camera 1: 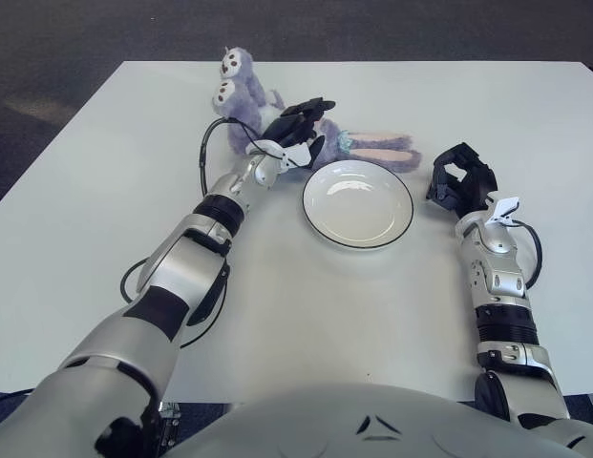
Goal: Put the doll into the plate.
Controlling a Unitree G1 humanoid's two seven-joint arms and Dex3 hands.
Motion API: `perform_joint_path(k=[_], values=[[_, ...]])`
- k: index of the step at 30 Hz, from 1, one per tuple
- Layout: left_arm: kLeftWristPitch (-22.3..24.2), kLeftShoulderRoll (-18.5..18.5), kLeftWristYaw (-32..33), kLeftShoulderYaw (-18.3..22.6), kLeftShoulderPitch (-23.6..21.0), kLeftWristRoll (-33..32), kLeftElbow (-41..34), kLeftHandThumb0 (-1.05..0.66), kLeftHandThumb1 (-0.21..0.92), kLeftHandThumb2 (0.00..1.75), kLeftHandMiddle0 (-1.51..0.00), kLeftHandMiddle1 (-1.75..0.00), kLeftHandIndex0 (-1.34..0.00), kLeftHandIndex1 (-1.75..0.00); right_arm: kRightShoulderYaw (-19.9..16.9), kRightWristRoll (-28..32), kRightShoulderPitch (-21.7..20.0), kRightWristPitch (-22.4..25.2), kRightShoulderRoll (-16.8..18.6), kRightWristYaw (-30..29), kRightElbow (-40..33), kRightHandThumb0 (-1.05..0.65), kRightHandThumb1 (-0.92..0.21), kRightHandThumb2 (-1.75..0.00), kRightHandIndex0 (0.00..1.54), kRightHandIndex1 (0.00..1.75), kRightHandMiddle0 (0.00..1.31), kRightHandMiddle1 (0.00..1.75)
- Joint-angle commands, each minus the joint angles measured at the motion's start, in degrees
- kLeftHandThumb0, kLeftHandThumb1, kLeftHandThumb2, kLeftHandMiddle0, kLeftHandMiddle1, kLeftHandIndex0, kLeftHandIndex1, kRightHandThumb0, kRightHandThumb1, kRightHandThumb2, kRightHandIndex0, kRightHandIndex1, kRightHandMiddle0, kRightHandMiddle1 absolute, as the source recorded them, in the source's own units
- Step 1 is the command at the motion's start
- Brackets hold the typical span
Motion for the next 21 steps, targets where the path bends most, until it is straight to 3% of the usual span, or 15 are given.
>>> perform_joint_path(k=[1,21], values=[[0.0,-1.8,-1.3,-1.0,-0.5,0.0,1.6,-0.94,0.92,1.32,-0.30,-0.15,0.00,-0.69,0.5,-0.7,4.4,2.2,1.6,-0.6,2.2,-0.41,-0.57,-0.99,0.90,1.75,0.42,1.75],[-0.5,-2.4,2.1,-3.0,-1.2,1.6,1.0,-0.93,0.92,1.31,-0.27,-0.12,0.00,-0.68,0.8,-0.9,4.5,2.7,1.8,0.0,1.7,-0.41,-0.57,-0.99,0.90,1.75,0.42,1.75]])
